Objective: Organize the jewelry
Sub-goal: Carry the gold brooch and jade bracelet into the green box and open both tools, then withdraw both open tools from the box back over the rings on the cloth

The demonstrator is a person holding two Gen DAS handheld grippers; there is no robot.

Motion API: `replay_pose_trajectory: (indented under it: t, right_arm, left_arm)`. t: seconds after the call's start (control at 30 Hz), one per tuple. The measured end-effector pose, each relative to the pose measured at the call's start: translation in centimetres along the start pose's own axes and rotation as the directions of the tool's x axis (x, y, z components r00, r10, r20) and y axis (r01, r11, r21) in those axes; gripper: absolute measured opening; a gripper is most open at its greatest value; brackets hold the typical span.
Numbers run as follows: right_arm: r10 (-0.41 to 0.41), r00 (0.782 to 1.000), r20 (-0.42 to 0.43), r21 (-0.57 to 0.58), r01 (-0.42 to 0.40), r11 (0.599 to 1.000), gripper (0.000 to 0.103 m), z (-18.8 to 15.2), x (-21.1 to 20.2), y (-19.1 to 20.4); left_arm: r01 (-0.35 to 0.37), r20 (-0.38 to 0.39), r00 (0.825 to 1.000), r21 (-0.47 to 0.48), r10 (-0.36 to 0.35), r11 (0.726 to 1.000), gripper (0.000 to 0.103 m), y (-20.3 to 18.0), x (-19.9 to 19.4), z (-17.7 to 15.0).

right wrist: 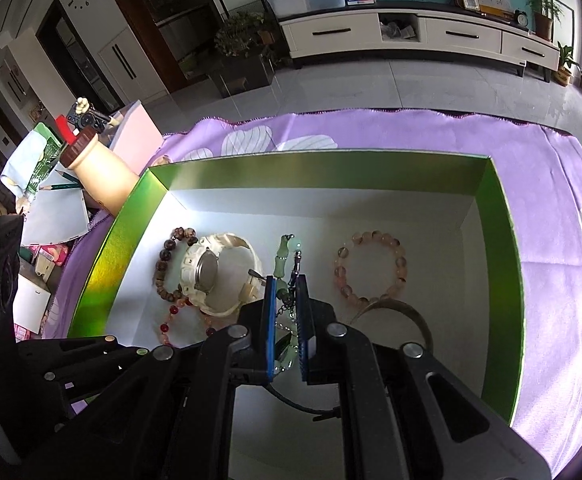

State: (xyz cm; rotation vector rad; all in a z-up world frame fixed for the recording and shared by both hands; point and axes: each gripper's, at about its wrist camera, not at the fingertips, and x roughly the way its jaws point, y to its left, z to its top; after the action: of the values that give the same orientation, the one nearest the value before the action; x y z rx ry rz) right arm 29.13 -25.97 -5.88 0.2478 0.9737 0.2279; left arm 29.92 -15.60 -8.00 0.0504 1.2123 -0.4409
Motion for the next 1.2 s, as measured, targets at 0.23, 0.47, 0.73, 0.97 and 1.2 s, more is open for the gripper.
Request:
replay_pose_trajectory:
  t: [0.23,0.47,0.73,0.97,1.2]
  right_arm:
    - [-0.008,1.0,-0.021,0.003,0.008,1.0,0.009,0.3,0.5,0.0]
    - [-0.009,1.0,0.014,0.037,0.009,0.999,0.034,0.4,-0.2,-0.3]
    - [0.044,0.993,0.106,-0.026,-0.041,0.999,0.033,-1.7,-4.9,0.3]
    - [0.113,0.981,0.156,-0.143,-0.091,0.986,0.033,-6.6,-10.5,1.7]
    - [0.142,0.989,-0.042,-0.285,-0.149,0.947,0.033,-14.0,-8.4,5.3]
  left_arm:
    - [0.009,-0.007,1.0,-0.008,-0.009,1.0,0.022,0.1,0.2,0.0]
    - [0.027,0.014,1.0,-0.02,-0.027,0.999,0.027,0.5,-0.8,-0.1]
    - [0.04,0.107,0.994,-0.021,-0.038,0.999,0.054,1.4,-5.5,-2.0]
    - [0.035,0.211,0.977,-0.046,-0.025,0.998,0.066,3.3,-11.2,-5.6]
    - [-0.013,0.195,0.981,-0.074,0.027,0.997,0.071,5.4,-12.9,-11.4]
